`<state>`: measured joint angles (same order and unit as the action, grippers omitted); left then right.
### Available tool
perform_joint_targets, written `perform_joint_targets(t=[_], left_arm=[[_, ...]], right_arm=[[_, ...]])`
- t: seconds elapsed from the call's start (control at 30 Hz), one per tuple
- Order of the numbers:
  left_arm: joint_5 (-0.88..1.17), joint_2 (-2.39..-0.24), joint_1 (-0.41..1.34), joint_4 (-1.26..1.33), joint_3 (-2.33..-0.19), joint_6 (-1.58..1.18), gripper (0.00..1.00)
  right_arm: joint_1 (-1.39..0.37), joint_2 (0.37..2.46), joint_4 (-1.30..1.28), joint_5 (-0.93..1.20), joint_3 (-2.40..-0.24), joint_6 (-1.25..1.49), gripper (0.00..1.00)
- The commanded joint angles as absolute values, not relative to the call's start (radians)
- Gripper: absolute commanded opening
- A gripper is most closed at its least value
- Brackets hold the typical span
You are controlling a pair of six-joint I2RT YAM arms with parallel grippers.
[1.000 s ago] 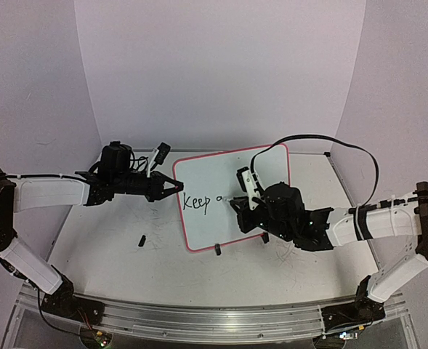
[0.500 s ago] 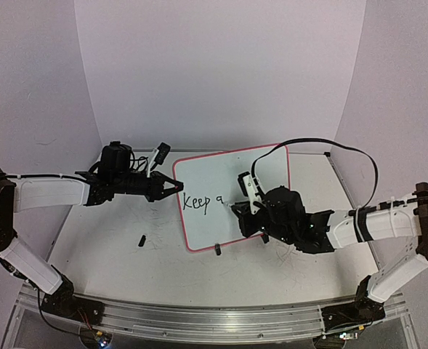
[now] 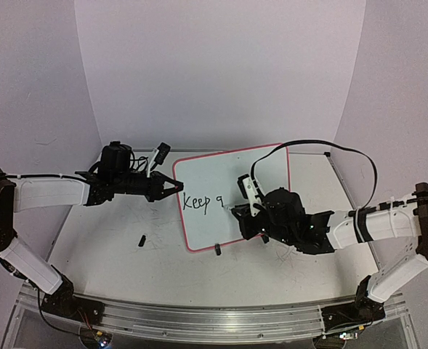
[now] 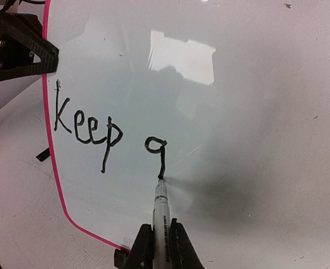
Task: Write a sentence on the whiteboard
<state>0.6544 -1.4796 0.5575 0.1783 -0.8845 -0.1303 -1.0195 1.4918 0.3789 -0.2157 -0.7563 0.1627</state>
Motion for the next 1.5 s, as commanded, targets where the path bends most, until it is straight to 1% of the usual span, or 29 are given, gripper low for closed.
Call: perform_joint_targets(t=[0.0, 0.67, 0.83, 0.93, 1.47], left_arm=[[0.529, -1.474, 0.549, 0.154, -0.914, -0.038, 0.00], [0.524, -1.477, 0.550, 0.153, -0.912, -0.036, 0.00], [0.517, -1.474, 0.548, 0.153, -0.909, -0.035, 0.00], [0.514, -1.469, 0.548, 0.153, -0.904, -0.034, 0.00], [0.515, -1.472, 0.548, 0.152, -0.908, -0.038, 0.00]], right_arm=[[-1.021, 1.499, 0.374, -0.219, -0.763, 0.175, 0.00], [-1.022, 1.525, 0.429, -0.223, -0.840, 0.162, 0.00], [-1.022, 1.404, 0.453, -0.134, -0.761, 0.152, 0.00], [-1.010, 1.348, 0.467, -0.121, -0.711, 0.141, 0.00], [-0.989, 1.368, 0.473, -0.161, -0.720, 0.108, 0.00]])
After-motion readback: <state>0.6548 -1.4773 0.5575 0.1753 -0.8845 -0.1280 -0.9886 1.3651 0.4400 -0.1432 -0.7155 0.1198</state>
